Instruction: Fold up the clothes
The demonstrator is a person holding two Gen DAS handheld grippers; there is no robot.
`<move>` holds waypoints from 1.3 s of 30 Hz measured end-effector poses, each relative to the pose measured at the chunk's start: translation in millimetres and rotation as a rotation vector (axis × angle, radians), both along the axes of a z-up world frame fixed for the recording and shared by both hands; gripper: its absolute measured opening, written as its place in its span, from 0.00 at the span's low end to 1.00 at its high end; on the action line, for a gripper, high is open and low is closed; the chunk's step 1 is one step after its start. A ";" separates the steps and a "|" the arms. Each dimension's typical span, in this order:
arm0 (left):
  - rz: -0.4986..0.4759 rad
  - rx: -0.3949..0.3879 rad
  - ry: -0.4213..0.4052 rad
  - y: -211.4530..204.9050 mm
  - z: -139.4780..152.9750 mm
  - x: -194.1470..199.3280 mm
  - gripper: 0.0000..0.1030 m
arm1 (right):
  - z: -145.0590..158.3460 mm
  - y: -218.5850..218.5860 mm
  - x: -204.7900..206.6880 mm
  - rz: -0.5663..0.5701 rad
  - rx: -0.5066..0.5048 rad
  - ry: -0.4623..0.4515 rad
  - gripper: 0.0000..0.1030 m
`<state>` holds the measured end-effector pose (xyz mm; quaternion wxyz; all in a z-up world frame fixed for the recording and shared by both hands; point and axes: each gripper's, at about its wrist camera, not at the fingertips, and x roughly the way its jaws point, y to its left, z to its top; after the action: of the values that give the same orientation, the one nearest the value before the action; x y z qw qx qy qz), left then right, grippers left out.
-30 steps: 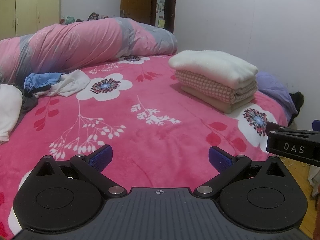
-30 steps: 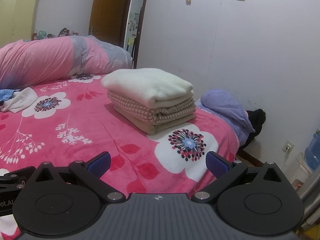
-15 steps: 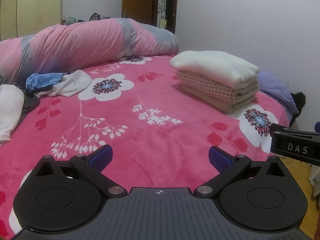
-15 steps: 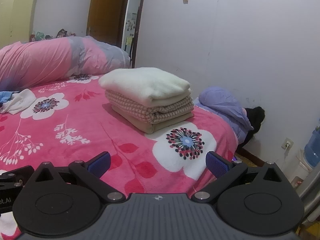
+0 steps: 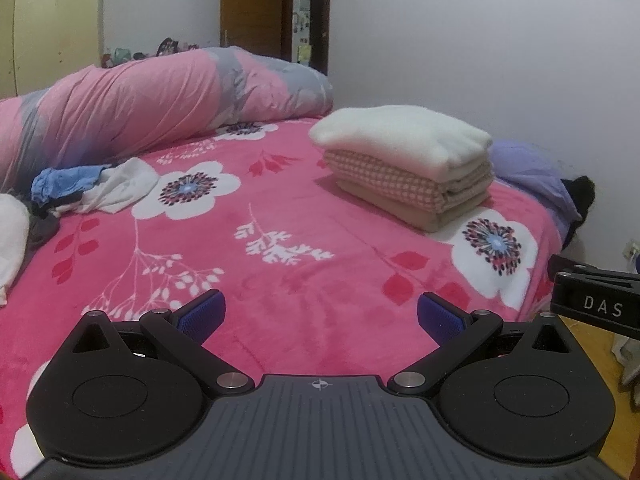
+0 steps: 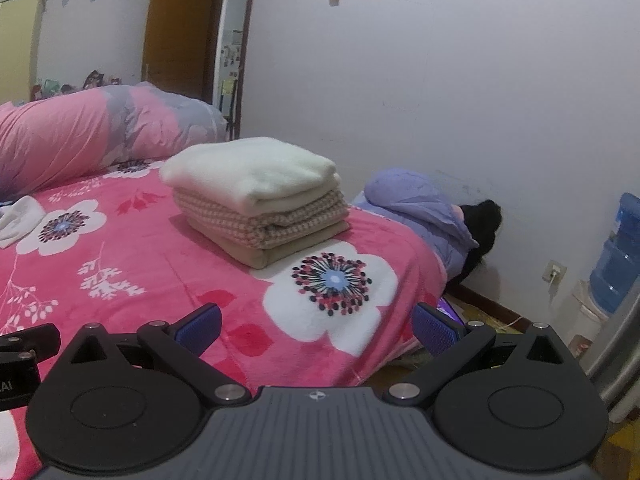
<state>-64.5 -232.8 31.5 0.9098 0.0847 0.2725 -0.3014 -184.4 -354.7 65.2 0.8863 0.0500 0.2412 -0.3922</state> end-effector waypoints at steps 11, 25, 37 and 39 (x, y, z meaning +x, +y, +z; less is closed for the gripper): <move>-0.016 0.016 -0.013 -11.4 1.7 -4.8 1.00 | -0.7 -11.5 -8.3 -0.024 0.013 -0.011 1.00; -0.016 0.016 -0.022 -13.3 2.6 -6.2 1.00 | 1.7 -10.6 -8.1 -0.020 0.007 -0.014 1.00; -0.011 0.011 -0.020 -15.5 2.7 -5.7 1.00 | 3.0 -10.2 -7.3 -0.016 0.008 -0.012 1.00; -0.011 0.013 -0.019 -15.8 2.3 -5.3 1.00 | 2.8 -10.8 -7.3 -0.017 0.009 -0.012 1.00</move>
<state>-69.8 -248.6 33.7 0.9100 0.0951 0.2652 -0.3040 -191.8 -365.5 68.0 0.8840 0.0585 0.2372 -0.3985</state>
